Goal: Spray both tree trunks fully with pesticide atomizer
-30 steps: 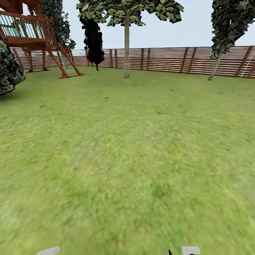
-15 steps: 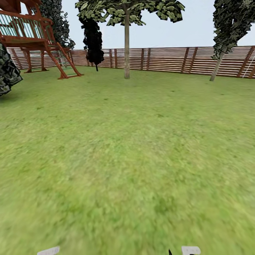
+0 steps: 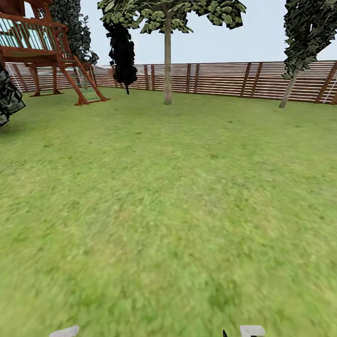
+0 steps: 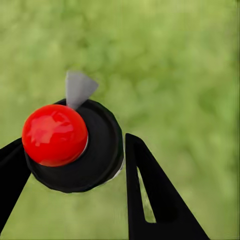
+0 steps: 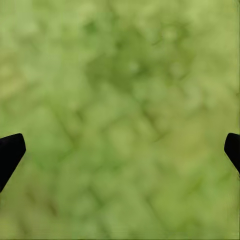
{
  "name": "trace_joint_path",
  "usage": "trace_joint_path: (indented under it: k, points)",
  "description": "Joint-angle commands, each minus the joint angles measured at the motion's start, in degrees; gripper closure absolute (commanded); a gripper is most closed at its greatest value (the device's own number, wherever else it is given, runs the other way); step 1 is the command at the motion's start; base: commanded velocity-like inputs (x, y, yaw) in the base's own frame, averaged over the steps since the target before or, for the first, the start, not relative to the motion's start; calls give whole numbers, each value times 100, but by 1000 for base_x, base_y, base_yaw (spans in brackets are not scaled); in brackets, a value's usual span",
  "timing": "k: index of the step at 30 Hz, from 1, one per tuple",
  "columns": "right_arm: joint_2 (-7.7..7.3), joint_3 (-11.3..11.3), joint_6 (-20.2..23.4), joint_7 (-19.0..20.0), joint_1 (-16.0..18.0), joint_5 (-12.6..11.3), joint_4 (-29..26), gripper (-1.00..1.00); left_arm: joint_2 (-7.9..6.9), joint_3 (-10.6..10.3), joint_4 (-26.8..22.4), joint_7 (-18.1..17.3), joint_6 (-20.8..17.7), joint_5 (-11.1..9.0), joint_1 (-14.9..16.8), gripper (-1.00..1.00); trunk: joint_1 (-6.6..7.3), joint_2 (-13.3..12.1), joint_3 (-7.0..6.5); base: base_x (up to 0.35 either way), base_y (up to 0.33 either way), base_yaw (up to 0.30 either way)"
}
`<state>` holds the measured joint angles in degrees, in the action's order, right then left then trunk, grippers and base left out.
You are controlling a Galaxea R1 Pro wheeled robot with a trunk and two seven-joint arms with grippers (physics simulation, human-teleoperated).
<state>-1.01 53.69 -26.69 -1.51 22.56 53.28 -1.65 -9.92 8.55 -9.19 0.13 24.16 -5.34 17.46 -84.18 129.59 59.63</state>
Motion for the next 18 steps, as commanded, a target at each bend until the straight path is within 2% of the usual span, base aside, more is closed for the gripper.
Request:
trace_joint_path:
  k: [1, 18]
  points:
    - [-3, 45, -14, -16, 3, 60, 7, -100, -1, -20, 5, -4, 18, -55, 3, 100, -3, 2, 5, 341, 0, 0]
    - [-2, 45, -14, -16, 3, 60, 7, -100, 1, -20, 5, -4, 18, -55, 3, 100, -3, 2, 5, 341, 0, 0]
